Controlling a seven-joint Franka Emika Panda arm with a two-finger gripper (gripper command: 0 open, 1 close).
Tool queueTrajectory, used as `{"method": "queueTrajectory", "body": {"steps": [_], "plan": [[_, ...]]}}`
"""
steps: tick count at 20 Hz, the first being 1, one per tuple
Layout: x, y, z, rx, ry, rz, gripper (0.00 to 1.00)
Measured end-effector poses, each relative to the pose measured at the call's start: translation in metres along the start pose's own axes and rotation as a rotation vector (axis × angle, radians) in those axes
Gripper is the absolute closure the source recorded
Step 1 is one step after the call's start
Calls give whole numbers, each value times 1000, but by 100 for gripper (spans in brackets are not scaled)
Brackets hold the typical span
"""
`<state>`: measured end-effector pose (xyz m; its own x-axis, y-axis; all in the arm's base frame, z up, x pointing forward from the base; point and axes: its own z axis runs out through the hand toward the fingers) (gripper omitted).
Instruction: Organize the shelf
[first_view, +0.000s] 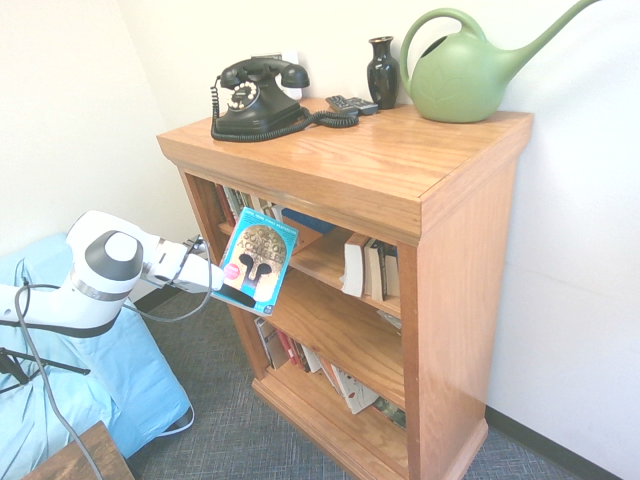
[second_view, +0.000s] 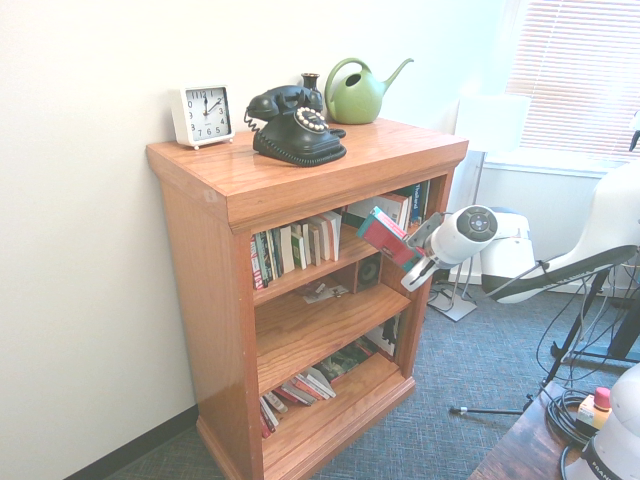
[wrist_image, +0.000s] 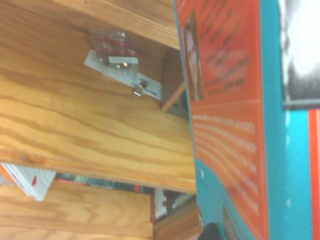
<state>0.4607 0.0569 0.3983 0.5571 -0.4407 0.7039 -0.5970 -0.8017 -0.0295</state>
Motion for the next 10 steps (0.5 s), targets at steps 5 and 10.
{"method": "queueTrajectory", "body": {"steps": [5,10], "plan": [[10,-17,21,13,-5,11,100],[31,-30,38,43,-13,40,100]]}}
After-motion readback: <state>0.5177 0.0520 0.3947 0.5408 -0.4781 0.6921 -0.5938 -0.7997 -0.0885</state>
